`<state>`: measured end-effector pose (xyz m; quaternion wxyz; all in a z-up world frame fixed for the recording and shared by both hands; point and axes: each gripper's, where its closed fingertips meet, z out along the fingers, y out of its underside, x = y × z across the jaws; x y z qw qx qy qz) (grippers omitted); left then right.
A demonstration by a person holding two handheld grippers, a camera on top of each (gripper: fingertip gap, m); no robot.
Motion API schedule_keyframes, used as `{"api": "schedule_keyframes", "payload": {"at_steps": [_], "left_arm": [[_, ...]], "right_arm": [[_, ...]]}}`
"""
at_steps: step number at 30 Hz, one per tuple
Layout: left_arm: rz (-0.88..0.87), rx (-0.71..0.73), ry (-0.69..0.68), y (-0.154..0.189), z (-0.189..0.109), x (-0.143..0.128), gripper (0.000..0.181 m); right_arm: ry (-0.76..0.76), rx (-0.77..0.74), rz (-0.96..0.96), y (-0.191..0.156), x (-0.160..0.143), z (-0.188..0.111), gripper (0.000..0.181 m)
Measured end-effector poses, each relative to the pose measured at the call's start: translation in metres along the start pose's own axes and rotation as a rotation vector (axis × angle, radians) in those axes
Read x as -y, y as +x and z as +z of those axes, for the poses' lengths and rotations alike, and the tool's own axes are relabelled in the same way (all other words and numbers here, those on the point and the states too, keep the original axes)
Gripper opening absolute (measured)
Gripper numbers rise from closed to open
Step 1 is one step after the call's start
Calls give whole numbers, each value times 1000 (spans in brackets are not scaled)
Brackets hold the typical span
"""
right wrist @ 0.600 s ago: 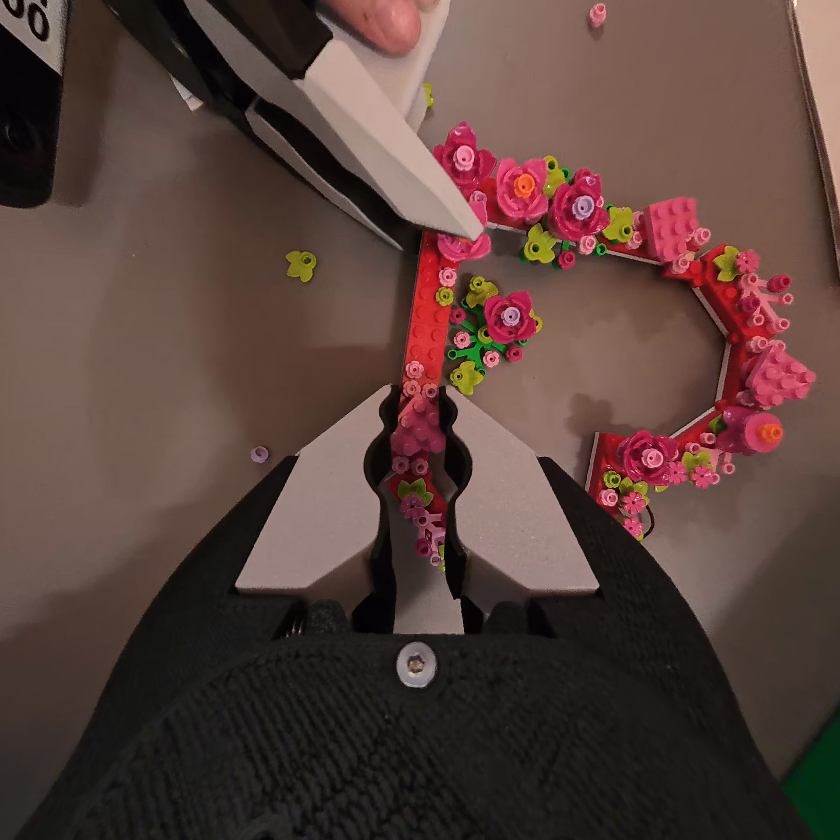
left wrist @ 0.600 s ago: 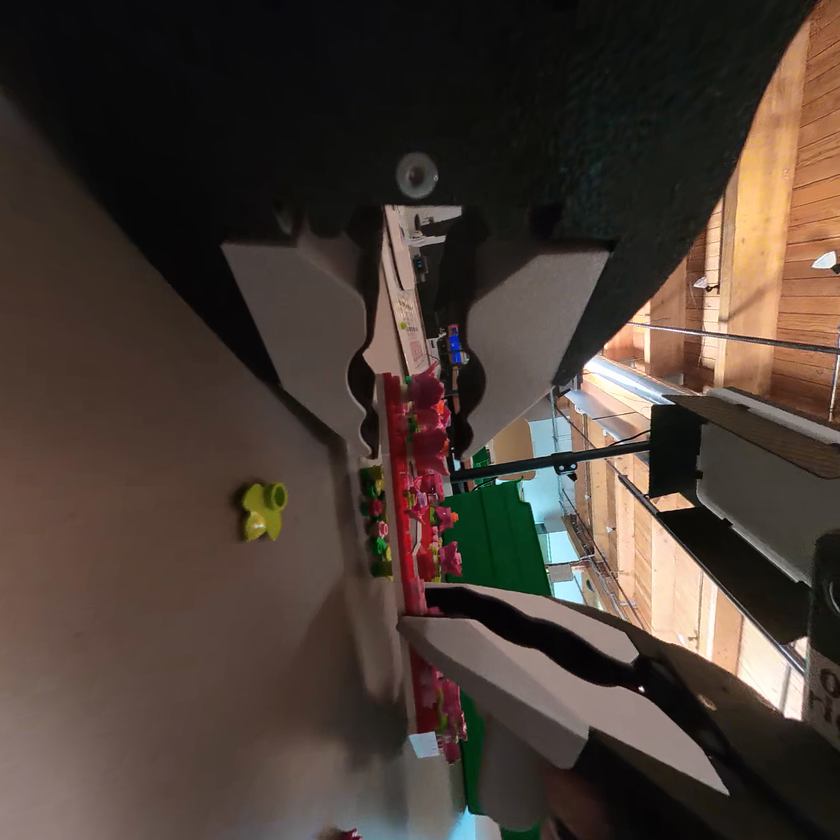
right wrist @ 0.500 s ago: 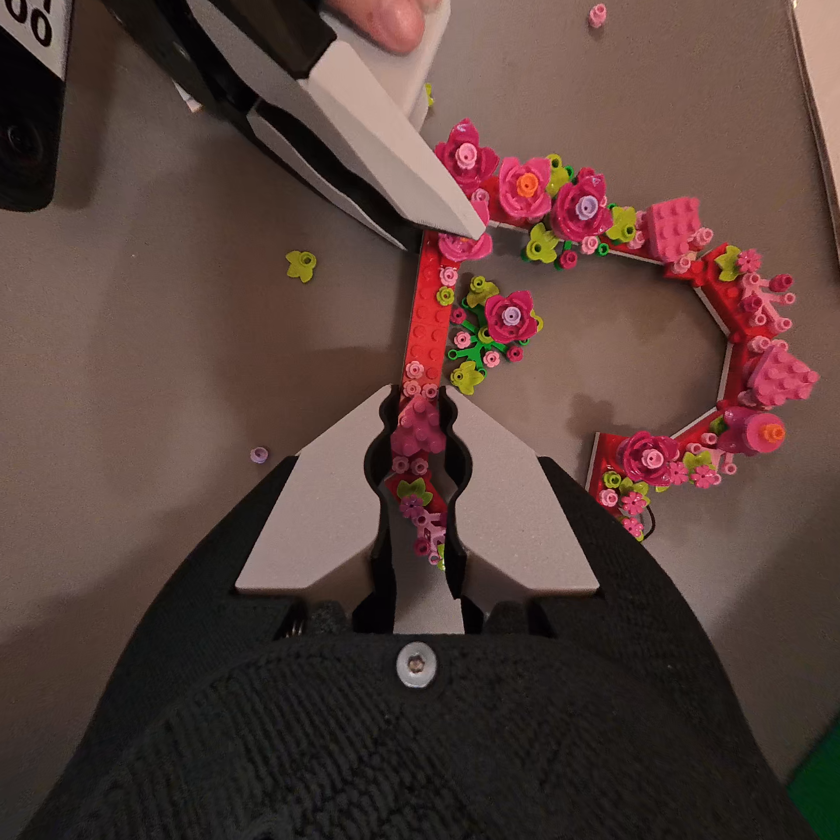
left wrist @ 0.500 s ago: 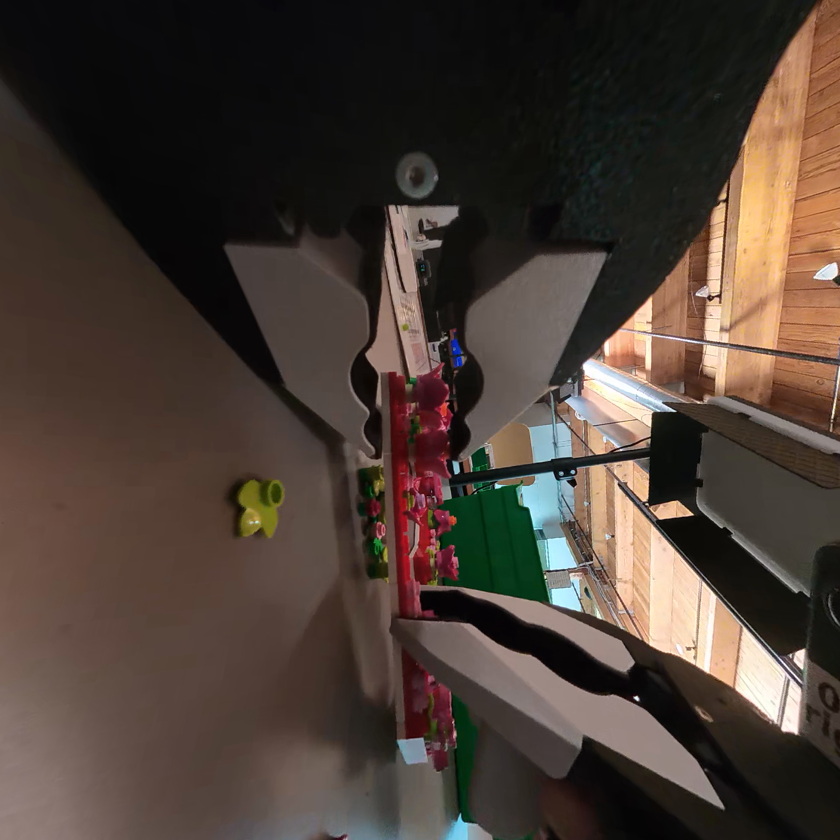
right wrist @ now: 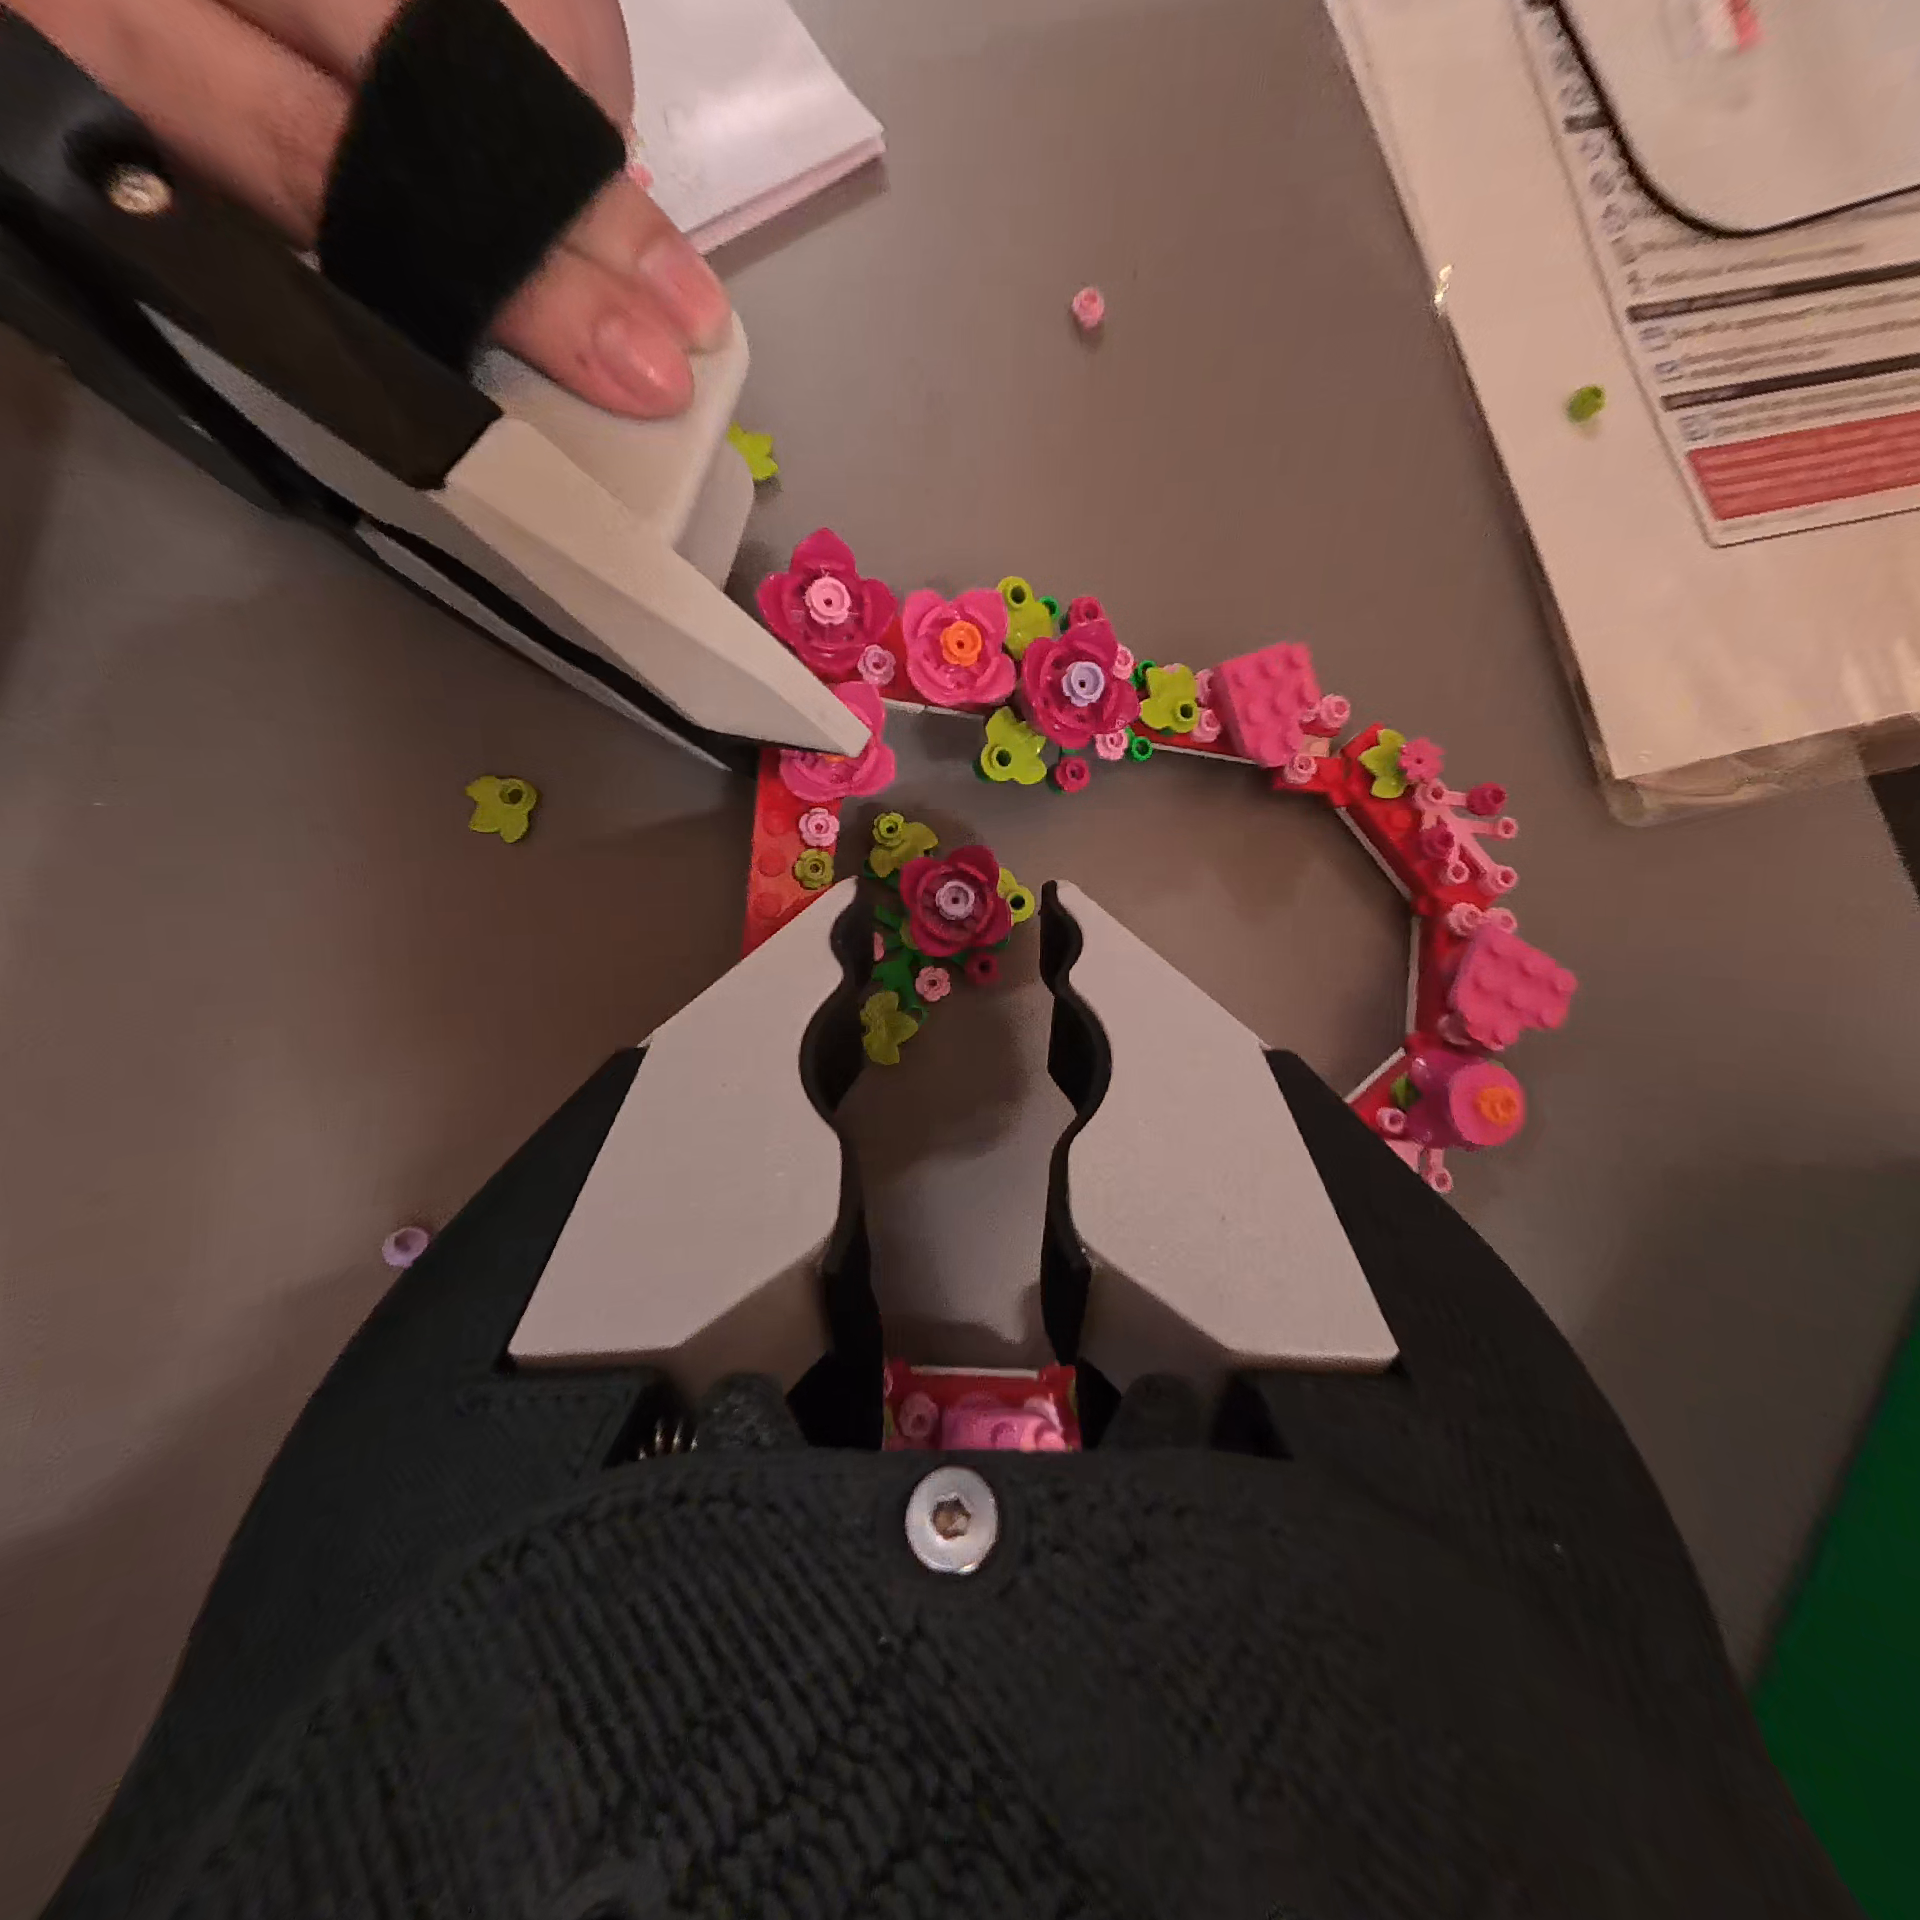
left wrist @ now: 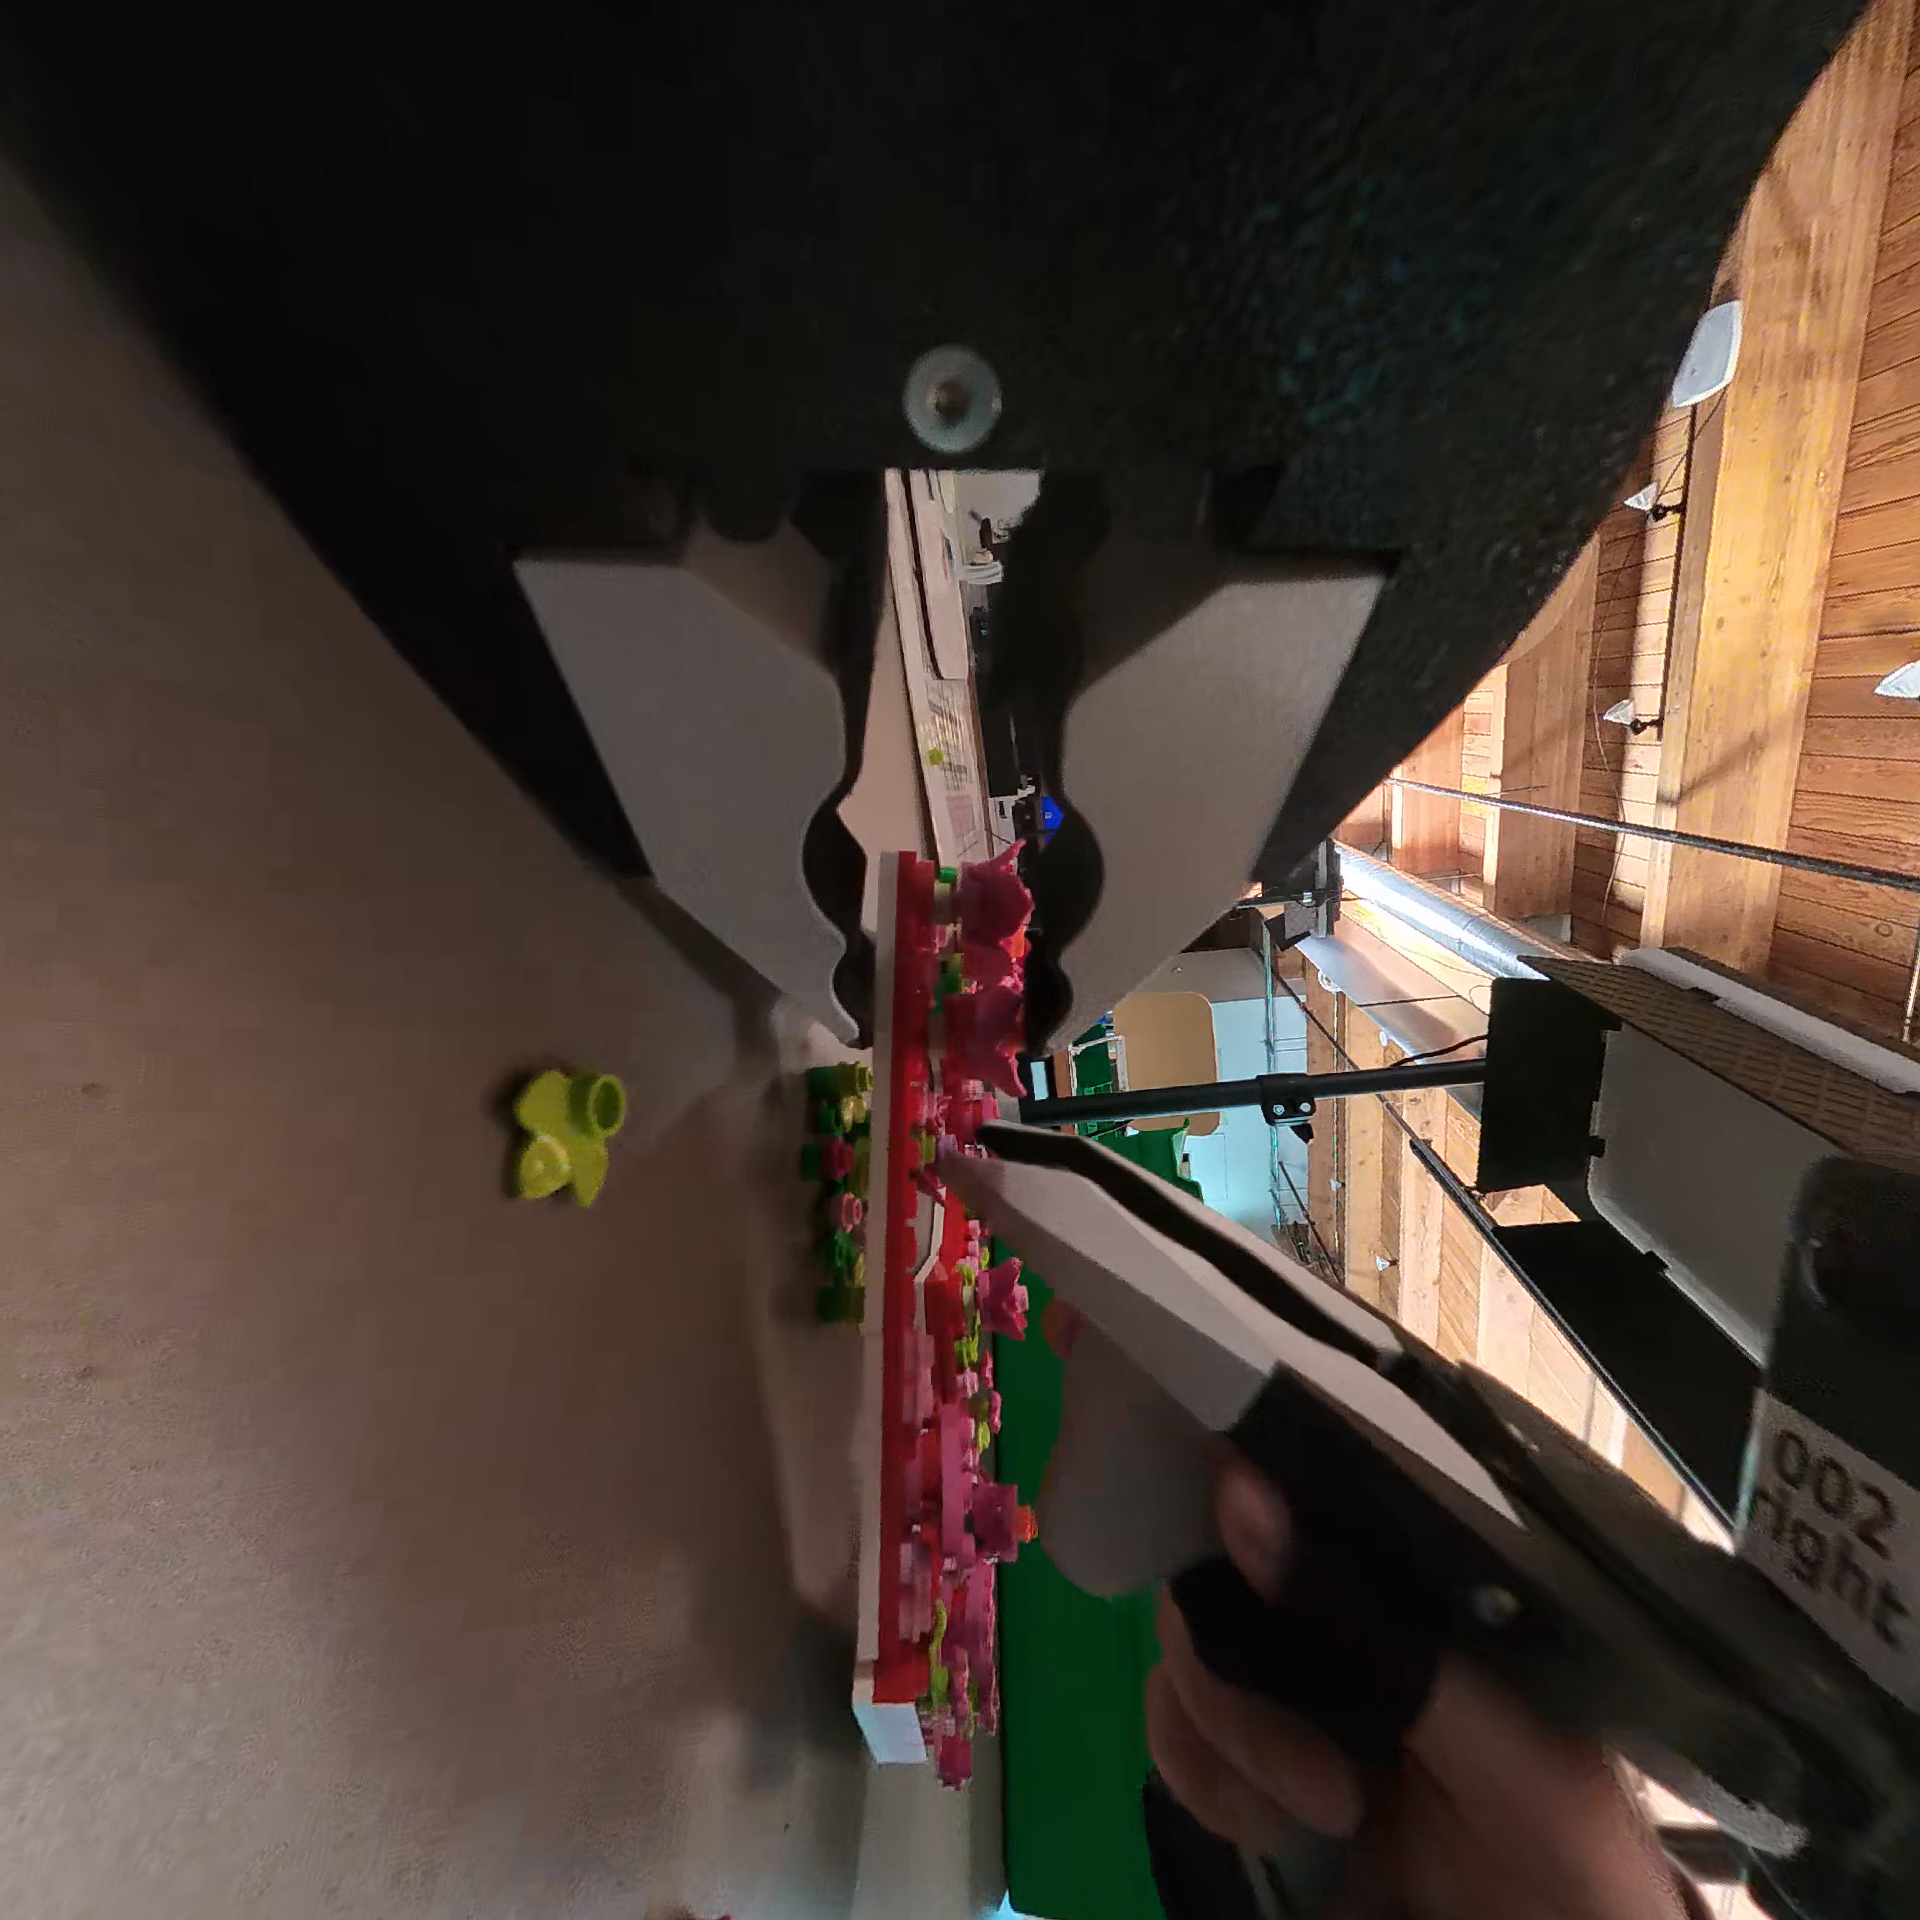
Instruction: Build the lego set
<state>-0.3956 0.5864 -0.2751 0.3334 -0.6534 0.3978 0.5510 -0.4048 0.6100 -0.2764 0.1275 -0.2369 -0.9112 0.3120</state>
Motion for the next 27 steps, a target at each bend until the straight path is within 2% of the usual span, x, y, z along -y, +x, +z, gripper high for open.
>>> {"api": "schedule_keyframes", "payload": {"at_steps": [6,9,13,18,27], "left_arm": [[1,0,6,0,1,0,26],[-1,-4,4,0,1,0,26],[1,-4,2,0,1,0,26],[-1,-6,5,1,2,0,26],[0,-3,11,0,1,1,26]], "right_arm": [[-83,-19,-38,6,-12,14,22],[-71,-45,-39,12,-11,10,20],[34,-45,6,16,-2,-8,19],[214,141,103,-8,13,-25,19],[223,177,-4,-27,6,-13,19]]}}
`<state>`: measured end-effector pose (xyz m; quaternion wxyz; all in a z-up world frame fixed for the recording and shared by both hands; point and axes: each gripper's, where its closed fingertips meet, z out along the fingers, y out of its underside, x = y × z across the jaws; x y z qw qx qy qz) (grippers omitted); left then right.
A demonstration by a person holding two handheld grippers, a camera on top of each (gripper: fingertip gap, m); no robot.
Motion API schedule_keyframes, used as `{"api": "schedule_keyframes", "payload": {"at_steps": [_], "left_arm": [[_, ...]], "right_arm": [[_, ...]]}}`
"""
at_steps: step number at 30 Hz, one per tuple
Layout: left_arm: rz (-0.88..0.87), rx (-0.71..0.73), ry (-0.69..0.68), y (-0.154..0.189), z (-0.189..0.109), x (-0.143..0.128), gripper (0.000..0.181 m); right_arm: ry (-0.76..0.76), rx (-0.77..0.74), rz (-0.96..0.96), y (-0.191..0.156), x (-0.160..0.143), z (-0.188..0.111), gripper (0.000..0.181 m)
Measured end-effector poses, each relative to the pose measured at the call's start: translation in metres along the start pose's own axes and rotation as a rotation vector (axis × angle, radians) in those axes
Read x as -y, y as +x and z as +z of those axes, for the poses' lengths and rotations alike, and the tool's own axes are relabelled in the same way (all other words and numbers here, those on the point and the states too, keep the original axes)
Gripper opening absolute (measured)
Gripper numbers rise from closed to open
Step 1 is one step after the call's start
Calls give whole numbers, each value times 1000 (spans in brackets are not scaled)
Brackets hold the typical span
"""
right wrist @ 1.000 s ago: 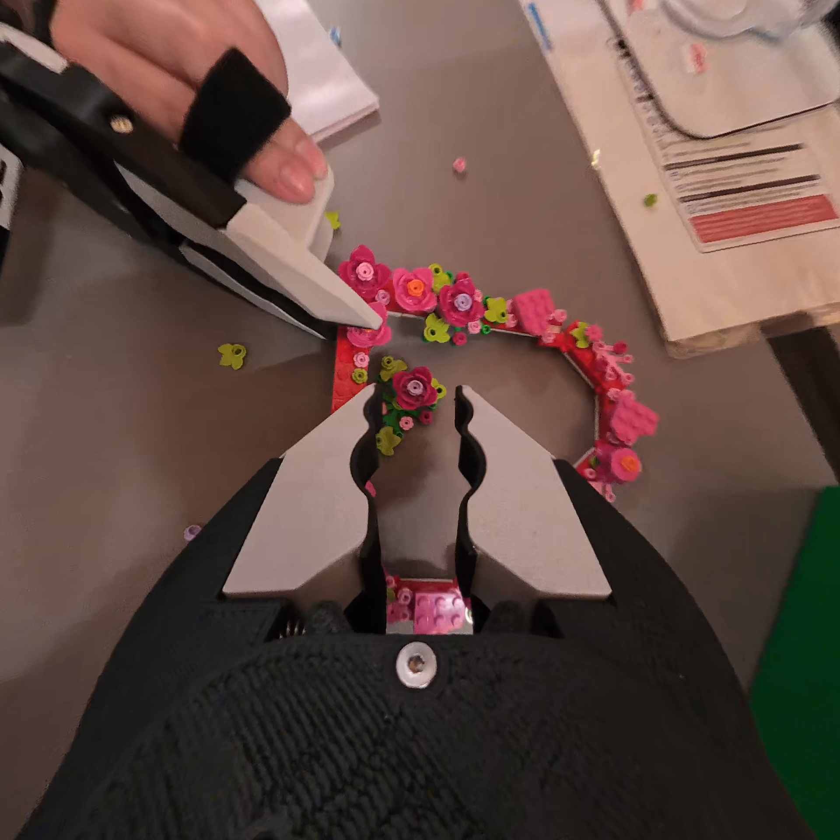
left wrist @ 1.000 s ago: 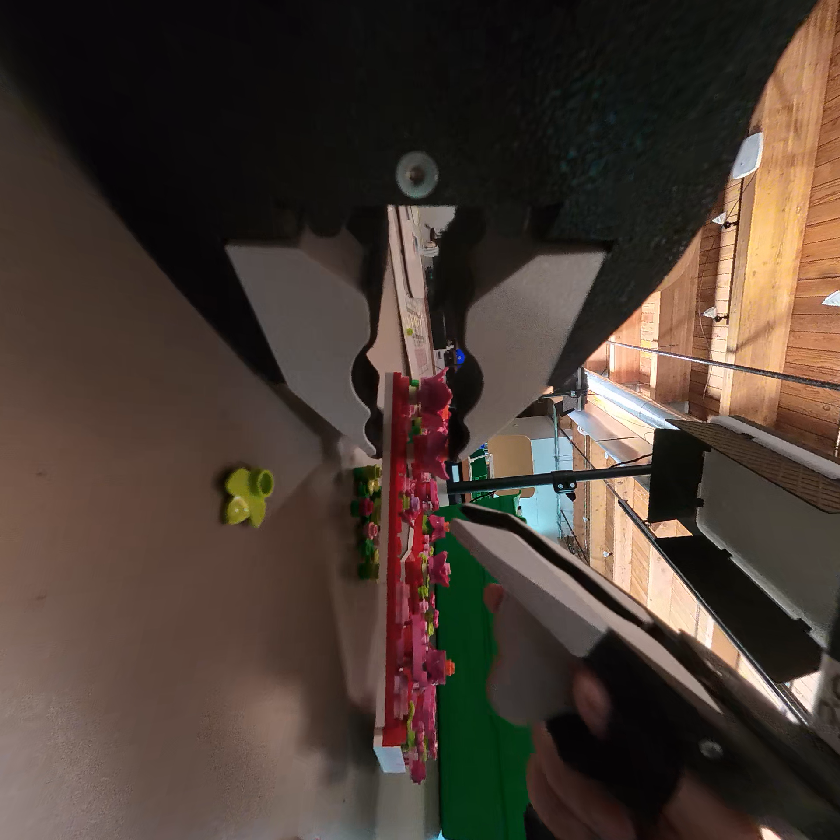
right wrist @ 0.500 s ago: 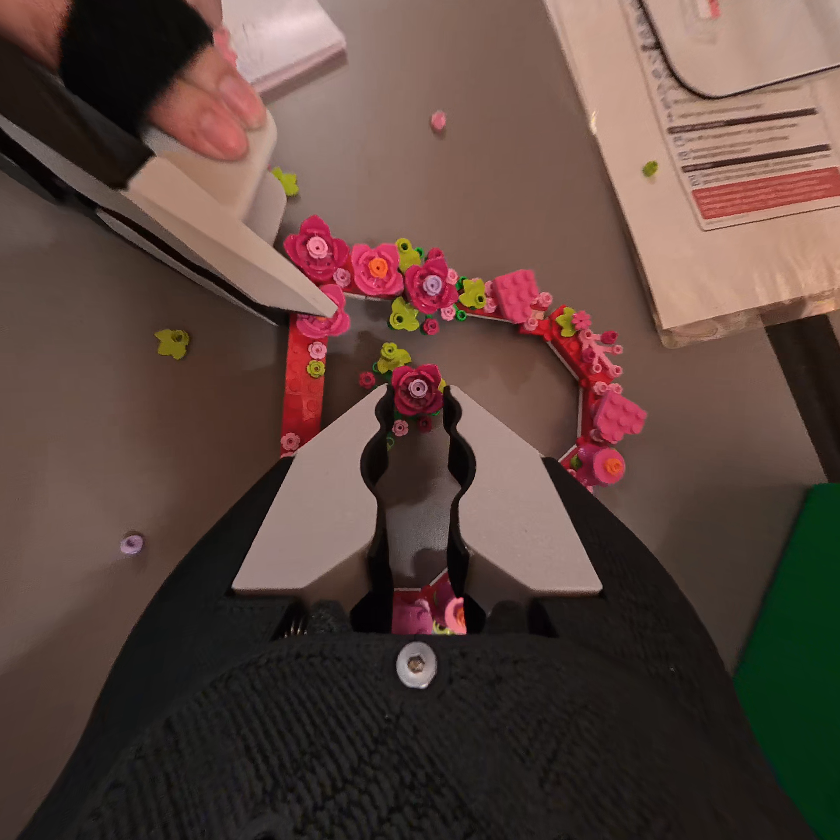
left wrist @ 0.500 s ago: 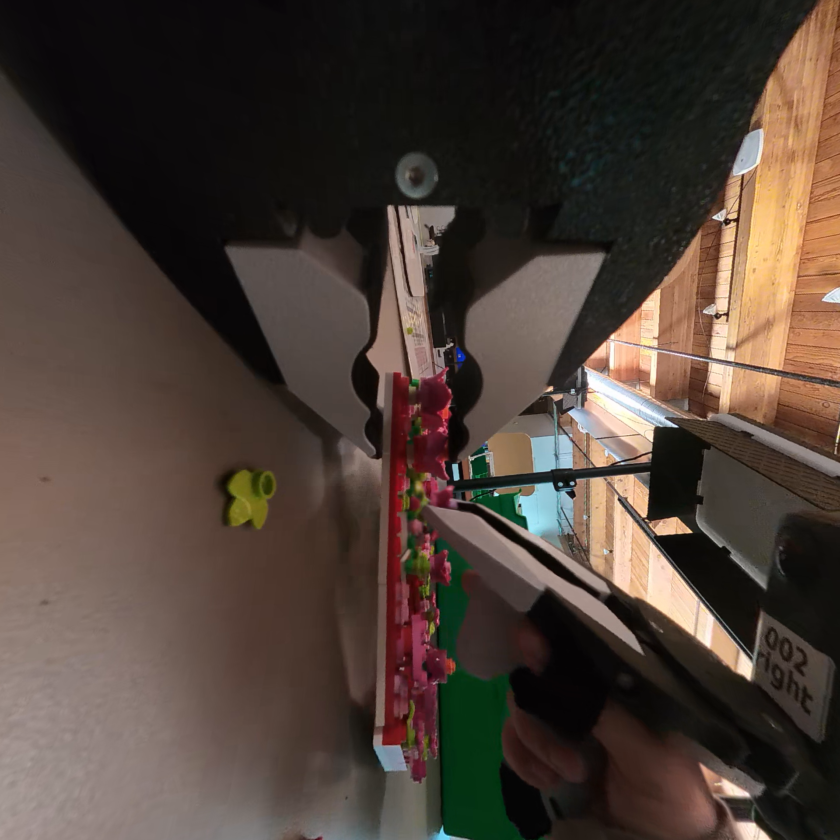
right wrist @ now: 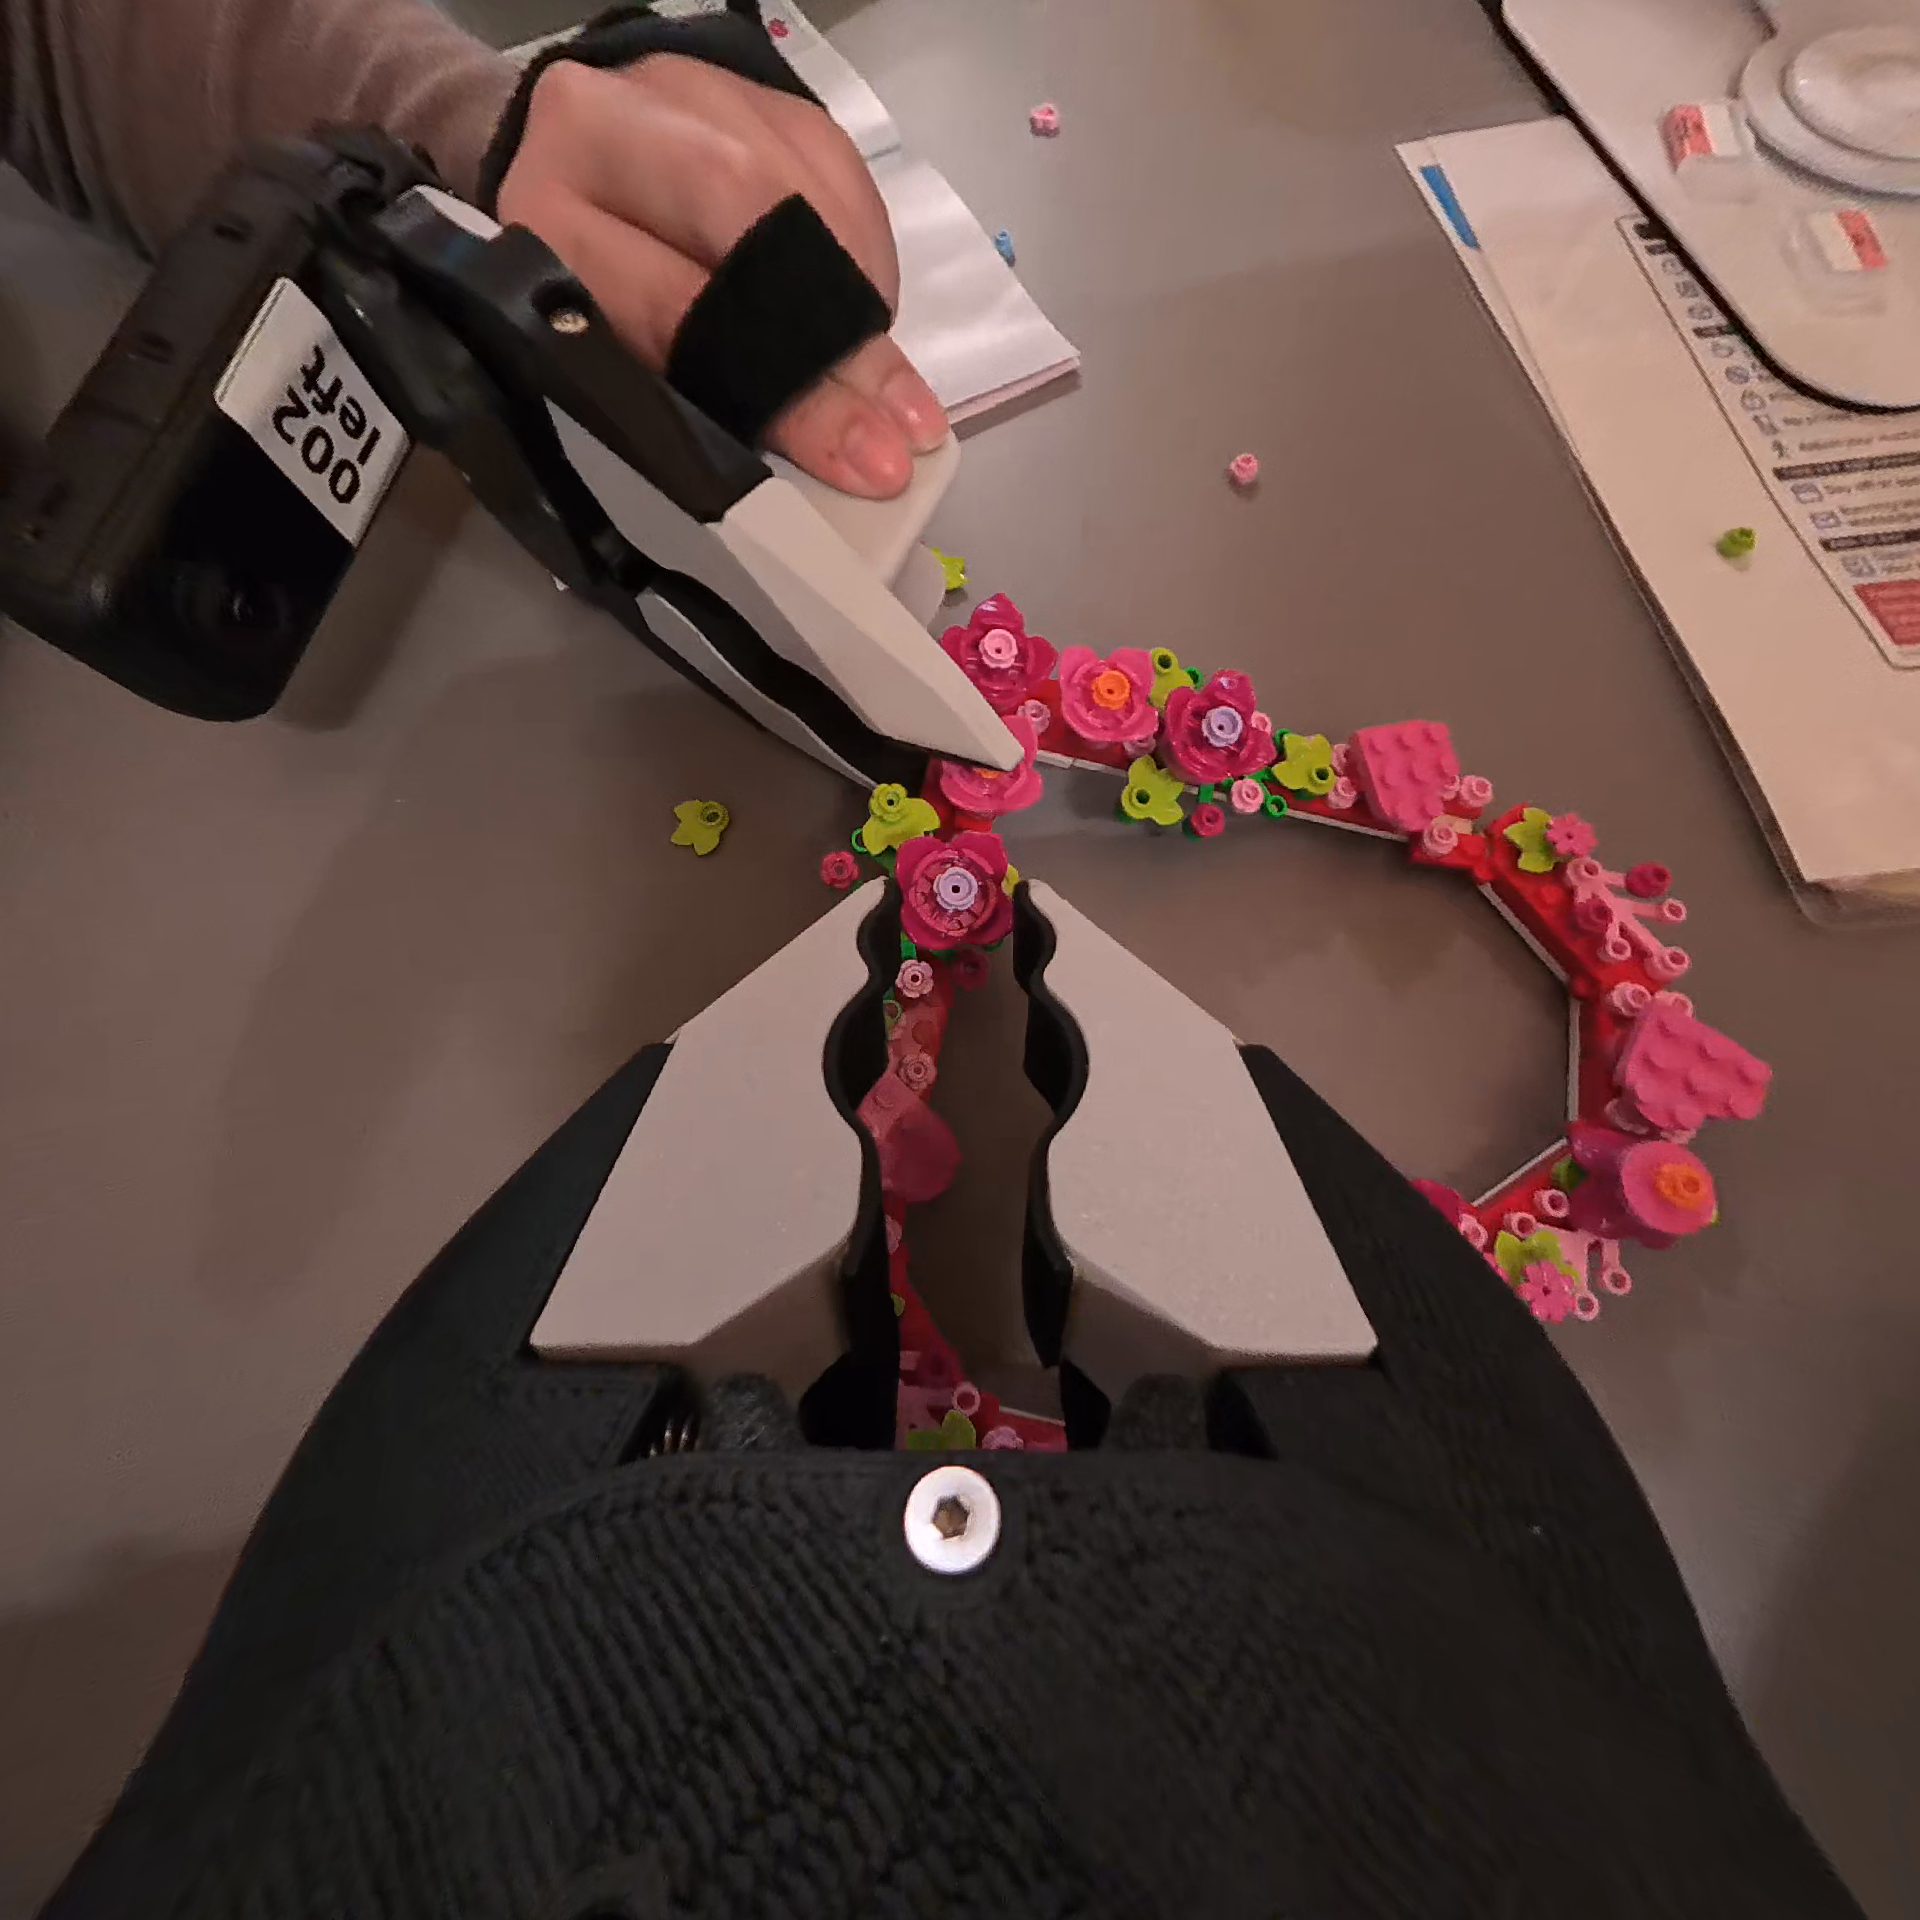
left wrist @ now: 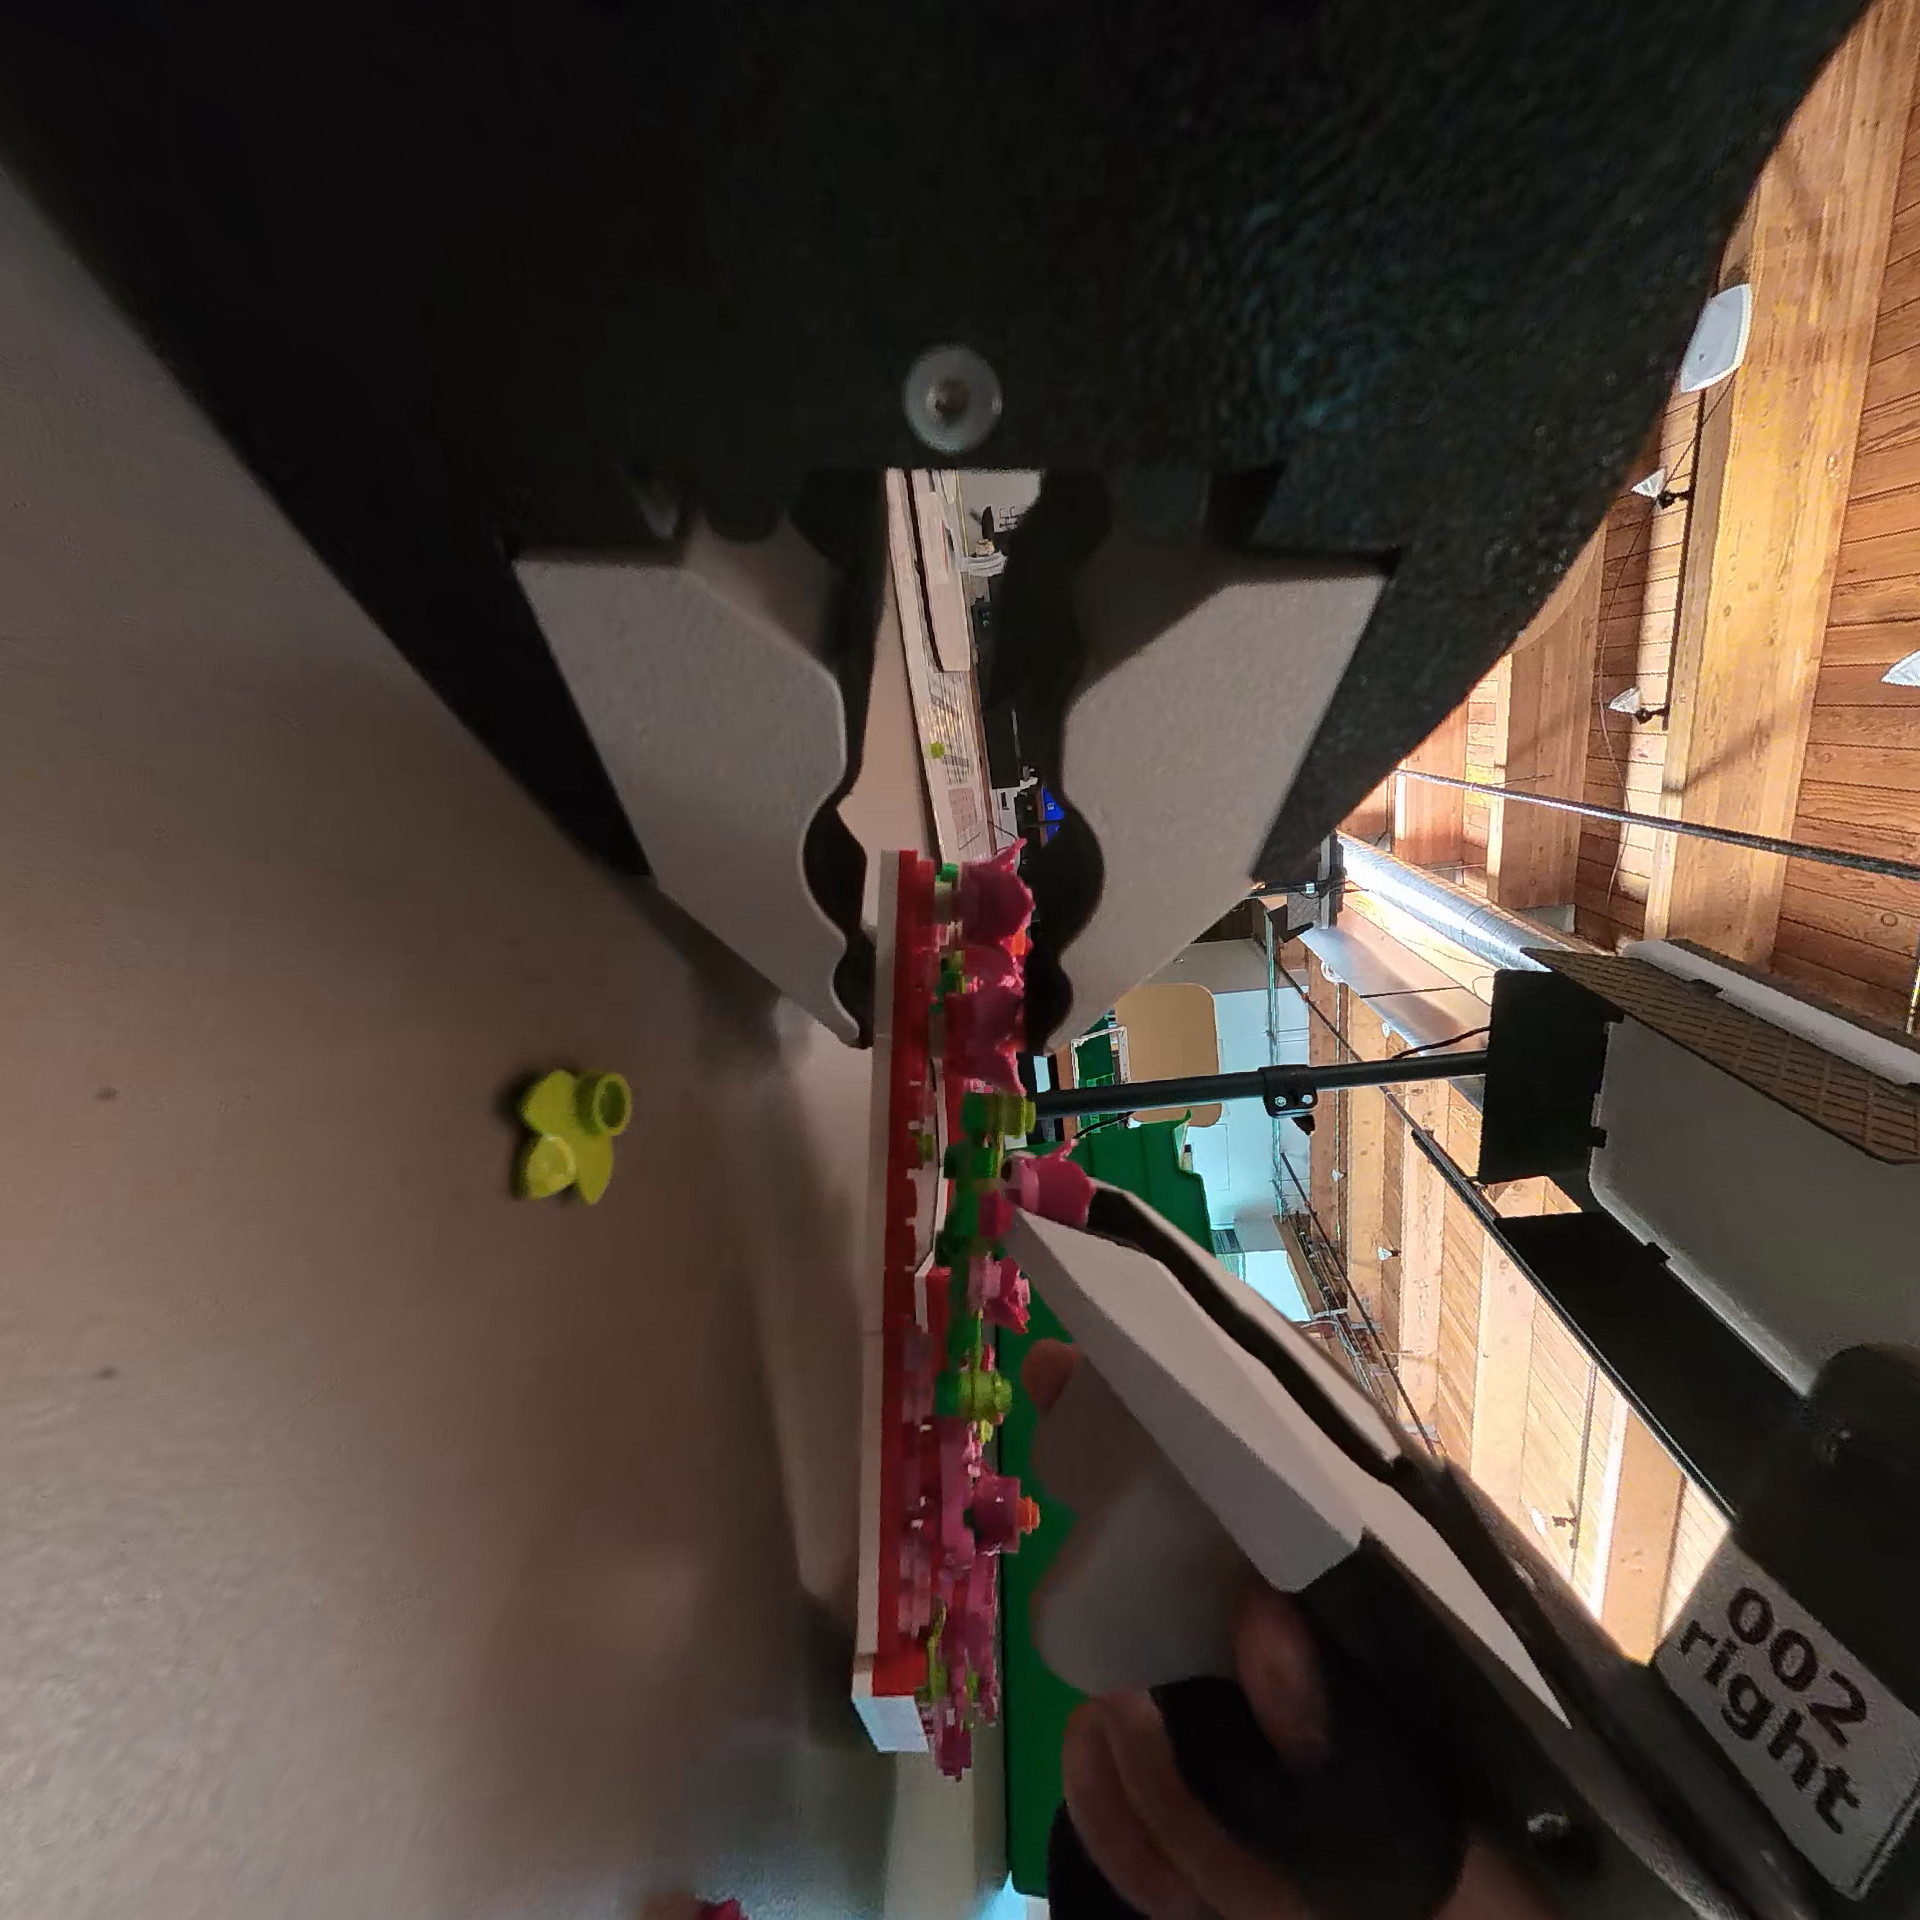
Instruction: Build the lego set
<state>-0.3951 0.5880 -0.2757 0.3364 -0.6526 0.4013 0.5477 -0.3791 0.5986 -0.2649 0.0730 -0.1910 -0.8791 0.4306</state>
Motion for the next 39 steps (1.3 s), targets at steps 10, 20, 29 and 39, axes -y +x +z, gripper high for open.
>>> {"api": "schedule_keyframes", "payload": {"at_steps": [10,20,29,39], "left_arm": [[-1,-3,12,0,0,1,26],[-5,-5,22,1,-1,2,26],[-10,-6,31,1,-1,3,26],[-9,-14,35,2,-2,3,26]], "right_arm": [[-22,-1,-36,4,-1,5,19],[-1,54,-104,-3,1,3,19],[-66,152,-209,-9,7,5,19],[-106,142,-295,-3,1,10,20]]}}
